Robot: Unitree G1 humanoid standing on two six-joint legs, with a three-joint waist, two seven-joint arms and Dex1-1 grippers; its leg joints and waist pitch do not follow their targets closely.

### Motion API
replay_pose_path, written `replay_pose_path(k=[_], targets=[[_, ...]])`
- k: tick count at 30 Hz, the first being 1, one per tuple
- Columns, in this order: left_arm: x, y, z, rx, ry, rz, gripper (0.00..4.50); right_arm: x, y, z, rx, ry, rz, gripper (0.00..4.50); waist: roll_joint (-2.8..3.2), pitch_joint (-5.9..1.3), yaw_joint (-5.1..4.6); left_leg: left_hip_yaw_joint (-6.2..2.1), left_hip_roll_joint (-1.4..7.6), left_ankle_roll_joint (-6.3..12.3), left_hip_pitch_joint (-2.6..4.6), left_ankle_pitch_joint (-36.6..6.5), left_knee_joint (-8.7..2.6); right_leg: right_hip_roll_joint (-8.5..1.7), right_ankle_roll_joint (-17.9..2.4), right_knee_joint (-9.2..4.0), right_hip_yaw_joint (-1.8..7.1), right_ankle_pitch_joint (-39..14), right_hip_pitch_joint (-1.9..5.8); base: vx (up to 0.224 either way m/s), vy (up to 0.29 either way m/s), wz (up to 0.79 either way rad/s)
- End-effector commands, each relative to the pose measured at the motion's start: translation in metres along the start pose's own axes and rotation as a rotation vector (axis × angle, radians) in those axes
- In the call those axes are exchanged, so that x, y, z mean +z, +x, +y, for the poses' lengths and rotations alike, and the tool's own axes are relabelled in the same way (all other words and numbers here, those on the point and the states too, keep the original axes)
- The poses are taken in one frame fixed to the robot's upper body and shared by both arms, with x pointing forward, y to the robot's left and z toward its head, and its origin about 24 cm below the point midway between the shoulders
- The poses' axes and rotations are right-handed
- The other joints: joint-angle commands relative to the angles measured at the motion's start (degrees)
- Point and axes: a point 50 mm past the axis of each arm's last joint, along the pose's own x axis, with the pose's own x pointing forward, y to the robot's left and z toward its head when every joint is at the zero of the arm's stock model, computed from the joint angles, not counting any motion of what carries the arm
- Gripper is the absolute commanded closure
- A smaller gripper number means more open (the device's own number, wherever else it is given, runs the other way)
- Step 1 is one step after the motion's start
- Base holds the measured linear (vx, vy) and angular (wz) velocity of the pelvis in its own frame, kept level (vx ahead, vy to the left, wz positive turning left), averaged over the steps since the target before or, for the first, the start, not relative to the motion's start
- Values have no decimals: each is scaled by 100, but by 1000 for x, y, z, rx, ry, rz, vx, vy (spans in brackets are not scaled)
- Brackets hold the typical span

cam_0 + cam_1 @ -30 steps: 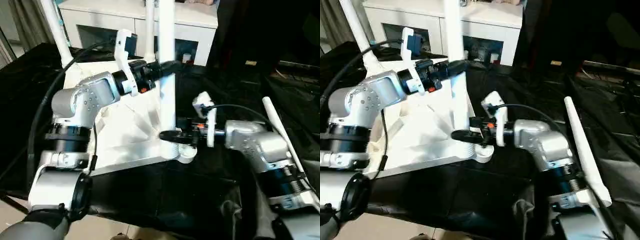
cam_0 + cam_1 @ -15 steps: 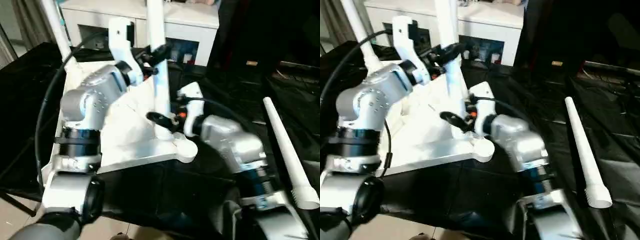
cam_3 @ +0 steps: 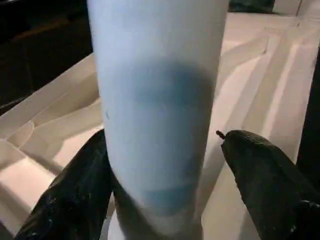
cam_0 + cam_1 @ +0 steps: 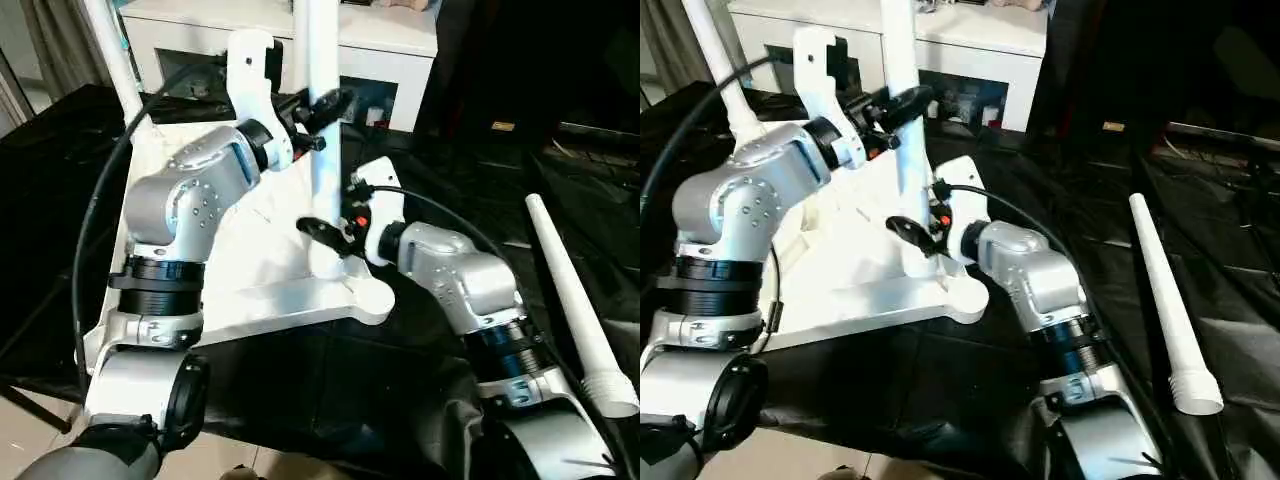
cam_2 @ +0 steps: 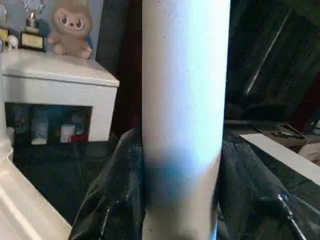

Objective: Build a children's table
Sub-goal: Insert table leg to table base

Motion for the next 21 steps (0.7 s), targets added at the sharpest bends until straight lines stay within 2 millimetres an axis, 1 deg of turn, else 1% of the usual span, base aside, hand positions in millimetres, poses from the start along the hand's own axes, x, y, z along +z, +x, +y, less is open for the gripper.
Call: replay_pose_path(k=[1, 4, 7, 9, 10, 12, 13, 14, 15, 17, 18, 19, 21], targets=[[2, 0, -6, -27, 28, 5, 279, 4, -2, -1, 11, -9, 11, 96, 29, -376, 6, -66, 217, -153, 112, -223, -374, -374, -1207, -326, 276, 997, 337, 0, 0, 0], [2, 1, -9, -47, 37, 10, 279, 5, -3, -1, 32, 0, 31, 96, 32, -377, 7, -66, 216, -158, 112, -217, -373, -371, -1211, -324, 276, 992, 339, 0, 0, 0], [2, 2, -11, -65, 42, 13, 279, 8, -3, -2, 29, 6, 28, 96, 18, -380, 3, -67, 219, -142, 109, -196, -370, -376, -1235, -321, 275, 1023, 342, 0, 0, 0], [2, 1, -12, -66, 43, 14, 279, 8, -2, -2, 29, 6, 27, 96, 23, -378, 3, -63, 218, -139, 114, -202, -370, -376, -1251, -322, 274, 997, 333, 0, 0, 0], [1, 2, -12, -67, 45, 16, 279, 9, -2, -2, 33, 7, 25, 96, 17, -377, 4, -62, 219, -141, 114, -214, -370, -376, -1256, -323, 276, 969, 335, 0, 0, 0], [1, 2, -11, -67, 47, 17, 279, 9, -2, -2, 36, 9, 23, 96, 25, -376, -2, -64, 221, -143, 115, -208, -372, -374, -1256, -323, 275, 962, 331, 0, 0, 0], [1, 2, -12, -72, 47, 19, 279, 10, -2, 0, 49, 14, 20, 113, 16, -376, -1, -61, 220, -134, 117, -204, -370, -374, -1259, -323, 276, 963, 331, 0, 0, 0], [1, 2, -12, -74, 48, 20, 279, 10, -2, 0, 52, 15, 20, 113, 15, -374, 0, -61, 219, -127, 112, -198, -371, -375, -1259, -322, 277, 972, 333, 0, 0, 0], [0, 1, -12, -77, 55, 23, 279, 10, -2, 1, 56, 17, 19, 130, 20, -378, 2, -64, 220, -122, 111, -191, -370, -379, -1260, -321, 277, 983, 338, 0, 0, 0], [0, 1, -12, -80, 60, 27, 279, 11, -2, 1, 61, 19, 19, 133, 19, -378, 0, -65, 222, -122, 112, -180, -372, -376, -1256, -318, 274, 1006, 335, 0, 0, 0], [-1, 1, -12, -78, 64, 28, 279, 11, -2, 1, 62, 19, 19, 155, 20, -377, -1, -62, 220, -130, 112, -185, -371, -373, -1252, -321, 275, 998, 333, 0, 0, 0], [-1, 1, -12, -78, 65, 28, 279, 11, -2, 1, 62, 20, 19, 164, 22, -376, 0, -63, 222, -135, 113, -192, -373, -376, -1251, -320, 274, 990, 333, 0, 0, 0], [-1, 1, -12, -78, 66, 28, 279, 11, -2, 1, 61, 20, 22, 169, 18, -375, -1, -64, 222, -152, 113, -205, -376, -376, -1242, -321, 275, 967, 334, 0, 0, 0]])
